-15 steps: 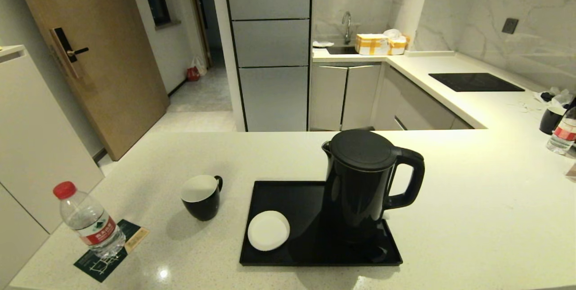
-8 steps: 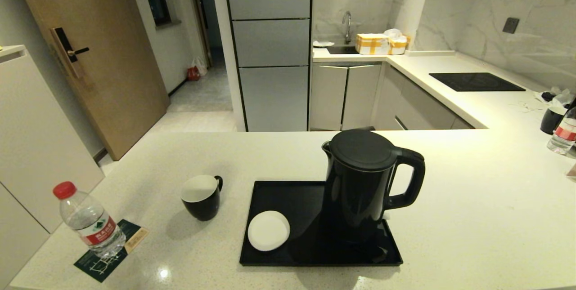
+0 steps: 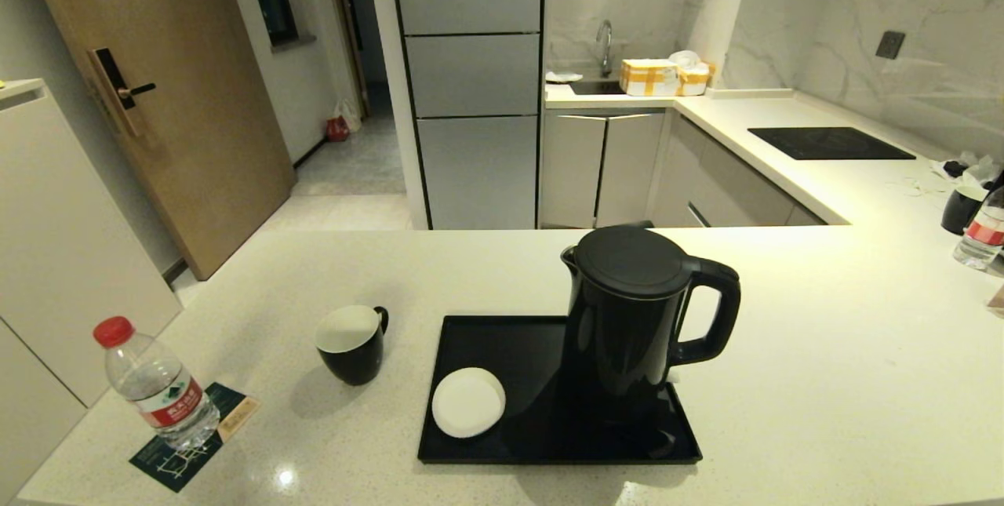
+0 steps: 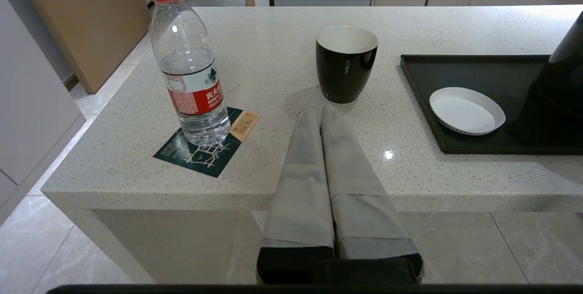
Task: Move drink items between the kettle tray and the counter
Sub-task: Return the bottled water to its original position
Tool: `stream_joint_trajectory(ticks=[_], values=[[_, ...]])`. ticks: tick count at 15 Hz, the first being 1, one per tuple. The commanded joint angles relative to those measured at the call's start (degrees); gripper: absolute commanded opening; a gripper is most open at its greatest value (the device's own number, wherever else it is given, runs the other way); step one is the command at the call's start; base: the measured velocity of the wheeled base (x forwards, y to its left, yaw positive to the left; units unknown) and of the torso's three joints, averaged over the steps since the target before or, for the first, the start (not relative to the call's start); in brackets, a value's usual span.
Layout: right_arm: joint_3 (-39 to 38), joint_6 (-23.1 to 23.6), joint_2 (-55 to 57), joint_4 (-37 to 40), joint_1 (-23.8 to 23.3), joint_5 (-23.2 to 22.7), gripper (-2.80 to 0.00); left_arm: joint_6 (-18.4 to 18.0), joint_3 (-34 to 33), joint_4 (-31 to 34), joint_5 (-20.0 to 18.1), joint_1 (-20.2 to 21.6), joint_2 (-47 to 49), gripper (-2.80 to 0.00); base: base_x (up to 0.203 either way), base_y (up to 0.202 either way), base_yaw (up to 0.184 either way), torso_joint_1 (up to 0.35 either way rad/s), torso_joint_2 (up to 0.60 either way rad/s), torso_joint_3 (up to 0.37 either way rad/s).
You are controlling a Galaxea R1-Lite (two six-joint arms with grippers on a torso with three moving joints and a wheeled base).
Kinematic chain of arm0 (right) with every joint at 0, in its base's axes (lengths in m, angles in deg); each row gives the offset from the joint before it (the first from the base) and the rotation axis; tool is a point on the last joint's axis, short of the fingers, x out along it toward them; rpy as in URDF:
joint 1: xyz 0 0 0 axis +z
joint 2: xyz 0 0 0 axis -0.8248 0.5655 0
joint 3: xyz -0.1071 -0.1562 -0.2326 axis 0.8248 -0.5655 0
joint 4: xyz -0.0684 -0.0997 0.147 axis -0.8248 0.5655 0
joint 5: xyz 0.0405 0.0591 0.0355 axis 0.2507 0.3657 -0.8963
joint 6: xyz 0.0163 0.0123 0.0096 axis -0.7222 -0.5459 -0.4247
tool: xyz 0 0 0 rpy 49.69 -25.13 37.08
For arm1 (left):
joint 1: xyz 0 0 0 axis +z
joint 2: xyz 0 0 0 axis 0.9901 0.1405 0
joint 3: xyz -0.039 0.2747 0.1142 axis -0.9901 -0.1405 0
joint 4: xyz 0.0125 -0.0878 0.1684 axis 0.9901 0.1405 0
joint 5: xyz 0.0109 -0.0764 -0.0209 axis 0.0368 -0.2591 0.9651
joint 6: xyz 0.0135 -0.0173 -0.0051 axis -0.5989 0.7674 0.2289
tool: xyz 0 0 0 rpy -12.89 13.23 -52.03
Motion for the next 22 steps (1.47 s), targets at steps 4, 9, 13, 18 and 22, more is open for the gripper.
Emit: stream_joint_trajectory(ticks=[4, 9, 13, 18, 22], values=[[-0.09, -0.19, 0.11, -0.03, 0.02, 0.01, -2.8, -0.01, 0.0, -0.01, 0.02, -0.02, -0.09, -2.8, 0.0, 0.0, 0.0, 0.0, 0.0, 0.0], [-0.09, -0.2, 0.11, -0.01, 0.02, 0.01, -2.8, -3.18, 1.23, 1.92, -0.33, 0.07, 0.18, -2.8, 0.0, 0.0, 0.0, 0.0, 0.0, 0.0], [-0.09, -0.18, 0.11, -0.08, 0.02, 0.01, -2.8, -2.43, 12.06, 8.35, -1.44, 0.03, 7.9, -2.8, 0.0, 0.0, 0.0, 0.0, 0.0, 0.0], [-0.09, -0.2, 0.11, -0.01, 0.02, 0.01, -2.8, 2.12, 23.67, 10.66, 0.75, -0.48, 37.27, -2.8, 0.0, 0.0, 0.0, 0.0, 0.0, 0.0], [-0.09, -0.2, 0.11, -0.02, 0.02, 0.01, -2.8, -2.49, 10.7, -3.75, -7.71, -1.47, 44.84, -2.8, 0.0, 0.0, 0.0, 0.0, 0.0, 0.0]])
